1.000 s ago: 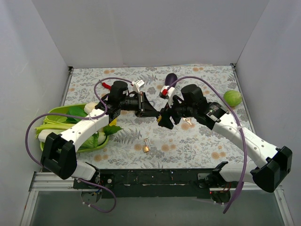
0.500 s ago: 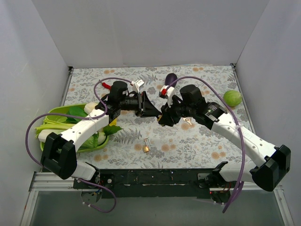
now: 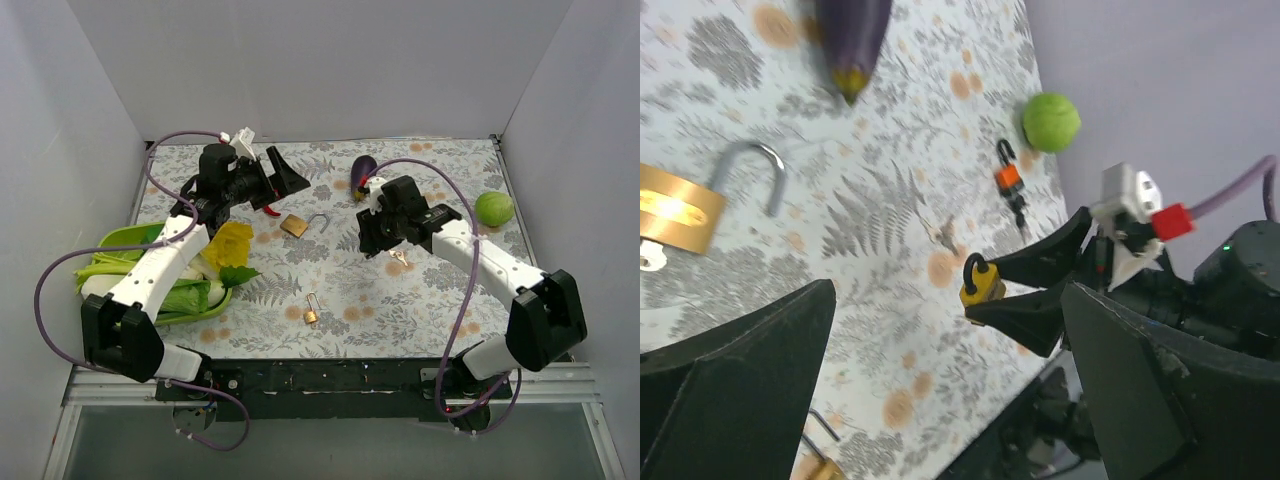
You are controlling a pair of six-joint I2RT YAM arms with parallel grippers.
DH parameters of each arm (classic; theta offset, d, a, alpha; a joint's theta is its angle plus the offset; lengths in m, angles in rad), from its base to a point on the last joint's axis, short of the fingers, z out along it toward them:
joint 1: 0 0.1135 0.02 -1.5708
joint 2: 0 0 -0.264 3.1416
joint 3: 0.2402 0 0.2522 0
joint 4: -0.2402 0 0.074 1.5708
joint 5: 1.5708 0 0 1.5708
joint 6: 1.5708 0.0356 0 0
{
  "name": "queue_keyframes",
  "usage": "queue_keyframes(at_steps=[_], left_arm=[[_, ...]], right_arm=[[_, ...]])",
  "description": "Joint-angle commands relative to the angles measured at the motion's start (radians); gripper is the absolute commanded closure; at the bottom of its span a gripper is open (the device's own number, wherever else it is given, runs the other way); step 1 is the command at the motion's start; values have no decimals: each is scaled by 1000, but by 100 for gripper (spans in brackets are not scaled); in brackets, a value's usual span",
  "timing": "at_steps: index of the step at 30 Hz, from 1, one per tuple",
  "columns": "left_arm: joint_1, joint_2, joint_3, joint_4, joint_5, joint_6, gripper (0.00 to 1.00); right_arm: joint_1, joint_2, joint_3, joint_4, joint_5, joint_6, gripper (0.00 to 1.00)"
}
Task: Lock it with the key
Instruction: Place the lock at the center of the board.
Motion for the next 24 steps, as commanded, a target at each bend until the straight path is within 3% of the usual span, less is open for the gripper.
queue_keyframes(at_steps=[1,13,24], left_arm=[[-2,-78,59,-59,-238,167,2],[10,-72,50,-71,-213,183,2],[22,-84,13,-65,-202,166,2]], right_arm=[[0,57,6,68,198,113,99],[-5,247,-12,121,281,270,99],[-5,345,1,159,330,302,99]])
